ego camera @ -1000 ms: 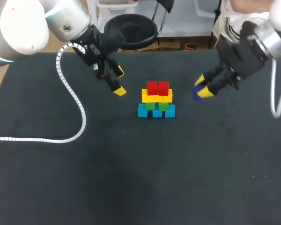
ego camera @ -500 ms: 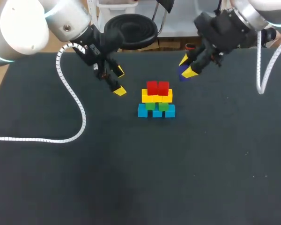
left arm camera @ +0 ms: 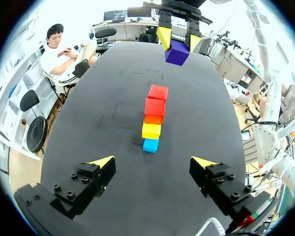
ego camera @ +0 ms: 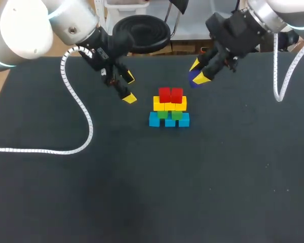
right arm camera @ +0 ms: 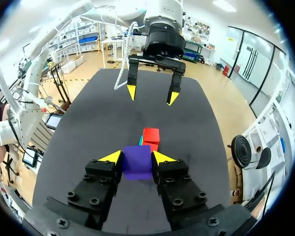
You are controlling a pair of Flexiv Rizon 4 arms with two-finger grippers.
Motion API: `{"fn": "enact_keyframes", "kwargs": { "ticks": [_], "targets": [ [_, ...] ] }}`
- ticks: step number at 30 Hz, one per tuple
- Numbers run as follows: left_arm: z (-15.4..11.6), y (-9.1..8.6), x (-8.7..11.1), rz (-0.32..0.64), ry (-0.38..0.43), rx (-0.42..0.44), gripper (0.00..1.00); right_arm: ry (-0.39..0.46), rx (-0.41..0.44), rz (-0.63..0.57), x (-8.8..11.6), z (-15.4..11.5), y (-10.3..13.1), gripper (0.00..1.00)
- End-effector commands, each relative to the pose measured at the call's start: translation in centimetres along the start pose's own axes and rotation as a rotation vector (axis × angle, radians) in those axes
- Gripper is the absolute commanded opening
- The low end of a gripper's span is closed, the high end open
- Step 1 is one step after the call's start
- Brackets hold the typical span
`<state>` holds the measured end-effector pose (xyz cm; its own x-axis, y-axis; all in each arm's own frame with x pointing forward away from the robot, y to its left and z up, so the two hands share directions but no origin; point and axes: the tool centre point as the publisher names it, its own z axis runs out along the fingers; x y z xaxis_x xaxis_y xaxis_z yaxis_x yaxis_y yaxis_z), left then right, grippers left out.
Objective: Place the blue cubes, place green cubes on the blue cubes, place the yellow cubes on the green cubes, then place the red cubes on the yellow cubes, and place purple cube on the red cubes.
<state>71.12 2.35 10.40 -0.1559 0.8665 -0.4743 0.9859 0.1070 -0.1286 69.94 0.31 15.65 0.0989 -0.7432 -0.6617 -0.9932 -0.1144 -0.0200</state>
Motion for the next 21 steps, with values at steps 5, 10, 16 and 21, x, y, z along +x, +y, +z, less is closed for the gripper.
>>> {"fn": "enact_keyframes", "kwargs": {
  "ticks": [5, 10, 16, 21],
  "targets": [
    [0.0, 0.2, 0.0, 0.002, 0.000, 0.003, 1.00, 0.000, 0.001, 0.000, 0.0, 0.0, 0.0, 0.00],
    [0.0, 0.2, 0.0, 0.002, 0.000, 0.003, 1.00, 0.000, 0.001, 0.000, 0.0, 0.0, 0.0, 0.00],
    [0.0, 0.2, 0.0, 0.002, 0.000, 0.003, 1.00, 0.000, 0.001, 0.000, 0.0, 0.0, 0.0, 0.00],
    [0.0, 0.2, 0.0, 0.002, 0.000, 0.003, 1.00, 0.011, 0.046, 0.085, 0.6, -0.3, 1.0, 0.00]
  ]
}}
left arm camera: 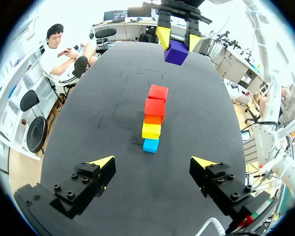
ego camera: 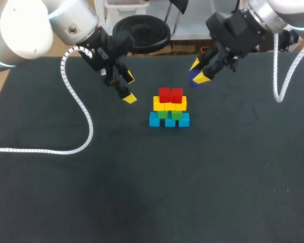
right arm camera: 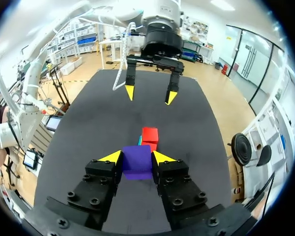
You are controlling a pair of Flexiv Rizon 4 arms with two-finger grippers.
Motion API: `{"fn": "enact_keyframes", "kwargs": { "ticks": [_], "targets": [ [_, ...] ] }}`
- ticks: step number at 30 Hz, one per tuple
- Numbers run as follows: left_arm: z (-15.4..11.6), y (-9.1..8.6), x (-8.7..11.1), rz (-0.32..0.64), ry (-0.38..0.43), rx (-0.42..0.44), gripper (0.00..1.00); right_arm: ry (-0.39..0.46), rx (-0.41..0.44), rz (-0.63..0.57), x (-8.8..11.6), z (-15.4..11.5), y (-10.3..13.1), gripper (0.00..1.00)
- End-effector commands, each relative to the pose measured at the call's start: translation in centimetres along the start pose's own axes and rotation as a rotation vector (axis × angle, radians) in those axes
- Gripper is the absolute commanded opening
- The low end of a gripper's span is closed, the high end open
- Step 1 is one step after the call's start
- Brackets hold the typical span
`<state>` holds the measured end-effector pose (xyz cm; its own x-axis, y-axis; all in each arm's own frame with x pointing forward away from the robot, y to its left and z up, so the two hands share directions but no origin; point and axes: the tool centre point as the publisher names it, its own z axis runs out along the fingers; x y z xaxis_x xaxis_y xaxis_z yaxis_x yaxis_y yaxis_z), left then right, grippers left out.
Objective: Place the blue cubes, place green cubes on the blue cubes, place the yellow cubes on the green cubes, then place the red cubes on the yellow cubes, and place purple cube on the red cubes.
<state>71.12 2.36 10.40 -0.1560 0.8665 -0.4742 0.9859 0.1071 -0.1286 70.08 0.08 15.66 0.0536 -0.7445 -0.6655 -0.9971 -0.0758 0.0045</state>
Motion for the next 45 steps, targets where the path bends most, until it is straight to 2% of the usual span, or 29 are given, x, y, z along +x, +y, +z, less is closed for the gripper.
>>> {"fn": "enact_keyframes", "kwargs": {
  "ticks": [1, 8, 13, 17, 26, 37, 45],
  "targets": [
    [0.0, 0.2, 0.0, 0.002, 0.000, 0.003, 1.00, 0.016, 0.046, 0.053, 0.6, 0.0, 1.2, 0.00],
    [0.0, 0.2, 0.0, 0.002, 0.000, 0.003, 1.00, -0.021, 0.105, 0.085, -0.2, 0.6, 1.4, 0.00],
    [0.0, 0.2, 0.0, 0.002, 0.000, 0.003, 1.00, -0.086, 0.158, 0.067, -0.6, 1.6, 1.1, 0.00],
    [0.0, 0.2, 0.0, 0.002, 0.000, 0.003, 1.00, -0.148, 0.135, 0.048, -0.6, 2.9, 0.4, 0.00],
    [0.0, 0.2, 0.0, 0.002, 0.000, 0.003, 1.00, -0.182, 0.081, 0.033, -1.1, 4.7, -0.5, 0.00],
    [0.0, 0.2, 0.0, 0.002, 0.000, 0.003, 1.00, -0.205, 0.067, 0.049, -1.0, 5.9, -1.4, 0.00],
    [0.0, 0.2, 0.0, 0.002, 0.000, 0.003, 1.00, -0.210, 0.072, 0.048, -1.9, 6.0, -1.5, 0.00]
  ]
}}
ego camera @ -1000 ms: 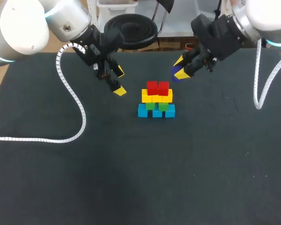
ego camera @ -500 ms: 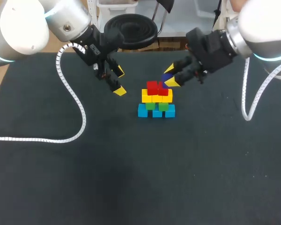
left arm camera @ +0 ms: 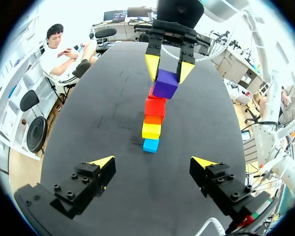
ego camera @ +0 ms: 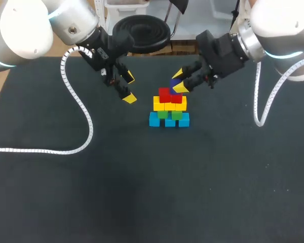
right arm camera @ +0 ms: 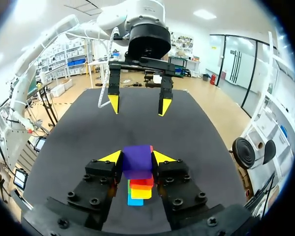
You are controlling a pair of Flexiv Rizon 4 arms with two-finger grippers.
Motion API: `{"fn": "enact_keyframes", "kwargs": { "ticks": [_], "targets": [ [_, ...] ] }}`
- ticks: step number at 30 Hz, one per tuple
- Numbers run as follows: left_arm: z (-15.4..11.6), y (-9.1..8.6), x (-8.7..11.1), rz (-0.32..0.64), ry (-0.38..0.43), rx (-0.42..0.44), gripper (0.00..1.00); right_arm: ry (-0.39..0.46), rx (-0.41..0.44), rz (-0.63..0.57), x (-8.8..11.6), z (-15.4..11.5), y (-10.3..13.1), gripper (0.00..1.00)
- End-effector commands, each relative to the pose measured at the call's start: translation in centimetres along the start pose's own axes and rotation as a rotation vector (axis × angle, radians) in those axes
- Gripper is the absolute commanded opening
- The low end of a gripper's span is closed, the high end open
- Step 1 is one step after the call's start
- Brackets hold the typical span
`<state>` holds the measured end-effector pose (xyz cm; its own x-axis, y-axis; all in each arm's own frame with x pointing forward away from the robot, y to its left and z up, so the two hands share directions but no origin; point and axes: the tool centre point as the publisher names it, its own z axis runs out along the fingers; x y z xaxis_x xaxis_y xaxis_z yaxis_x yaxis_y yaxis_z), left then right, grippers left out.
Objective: Place the blue cubes, place green cubes on the blue cubes, place the yellow cubes on the green cubes, then place the red cubes on the yellow cubes, and place purple cube on the red cubes.
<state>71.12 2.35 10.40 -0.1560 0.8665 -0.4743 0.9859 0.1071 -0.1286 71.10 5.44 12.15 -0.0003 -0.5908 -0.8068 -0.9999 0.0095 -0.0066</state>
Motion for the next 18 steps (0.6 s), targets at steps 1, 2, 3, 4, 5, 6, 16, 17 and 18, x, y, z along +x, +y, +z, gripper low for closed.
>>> {"fn": "enact_keyframes", "kwargs": {
  "ticks": [1, 2, 3, 4, 5, 6, 16, 17, 18],
  "targets": [
    [0.0, 0.2, 0.0, 0.002, 0.000, 0.003, 1.00, 0.001, 0.003, 0.000, -0.4, 0.0, -0.1, 0.00],
    [0.0, 0.2, 0.0, 0.002, 0.000, 0.003, 1.00, 0.000, 0.006, 0.000, -0.5, 0.0, -0.1, 0.00],
    [0.0, 0.2, 0.0, 0.002, 0.000, 0.003, 1.00, 0.000, 0.006, 0.001, -0.5, 0.0, -0.1, 0.00],
    [0.0, 0.2, 0.0, 0.002, 0.000, 0.003, 1.00, 0.001, 0.007, 0.002, -0.6, 0.0, -0.1, 0.00],
    [0.0, 0.2, 0.0, 0.002, 0.000, 0.003, 1.00, 0.002, 0.008, 0.003, -0.6, 0.0, -0.1, 0.00],
    [0.0, 0.2, 0.0, 0.002, 0.000, 0.003, 1.00, 0.003, 0.008, 0.004, -0.7, 0.0, -0.1, 0.00],
    [0.0, 0.2, 0.0, 0.002, 0.000, 0.003, 1.00, -0.005, -0.013, 0.032, 0.3, 0.8, -0.4, 0.00],
    [0.0, 0.2, 0.0, 0.002, 0.000, 0.003, 1.00, -0.006, -0.014, 0.031, 0.3, 0.8, -0.4, 0.00],
    [0.0, 0.2, 0.0, 0.002, 0.000, 0.003, 1.00, -0.006, -0.015, 0.031, 0.4, 0.8, -0.4, 0.00]
  ]
}}
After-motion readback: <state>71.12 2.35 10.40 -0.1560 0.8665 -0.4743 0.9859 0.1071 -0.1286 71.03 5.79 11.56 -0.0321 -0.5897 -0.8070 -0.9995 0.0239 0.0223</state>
